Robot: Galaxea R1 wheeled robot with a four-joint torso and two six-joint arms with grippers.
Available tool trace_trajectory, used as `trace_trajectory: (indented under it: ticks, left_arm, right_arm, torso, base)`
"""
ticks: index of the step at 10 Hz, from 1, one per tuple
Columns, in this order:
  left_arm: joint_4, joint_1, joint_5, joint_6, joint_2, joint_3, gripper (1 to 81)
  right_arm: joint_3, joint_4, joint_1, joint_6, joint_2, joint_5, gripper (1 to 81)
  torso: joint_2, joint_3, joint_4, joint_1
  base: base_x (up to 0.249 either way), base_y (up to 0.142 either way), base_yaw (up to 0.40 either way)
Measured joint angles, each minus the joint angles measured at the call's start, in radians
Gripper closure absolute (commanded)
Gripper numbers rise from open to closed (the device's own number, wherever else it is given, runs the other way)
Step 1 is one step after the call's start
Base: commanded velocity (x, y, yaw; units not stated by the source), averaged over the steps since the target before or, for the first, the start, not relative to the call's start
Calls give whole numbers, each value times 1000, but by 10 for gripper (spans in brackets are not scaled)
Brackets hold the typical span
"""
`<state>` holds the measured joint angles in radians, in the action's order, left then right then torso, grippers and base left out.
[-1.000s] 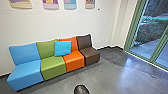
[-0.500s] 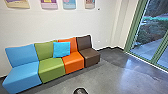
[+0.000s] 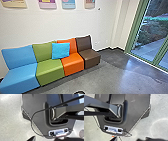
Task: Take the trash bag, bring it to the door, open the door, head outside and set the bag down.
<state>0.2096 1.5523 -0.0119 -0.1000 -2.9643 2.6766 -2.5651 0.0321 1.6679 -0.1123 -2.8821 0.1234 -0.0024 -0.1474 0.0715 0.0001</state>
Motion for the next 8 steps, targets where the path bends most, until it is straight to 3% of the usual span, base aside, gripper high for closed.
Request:
trace_trajectory:
  ticks: [8]
  left_arm:
    - [0, 1, 1, 0, 0, 0, 10]
  right_arm:
    - [0, 0, 1, 0, 0, 0, 10]
  torso:
    - [0, 0, 0, 0]
  base:
    - [119, 0, 0]
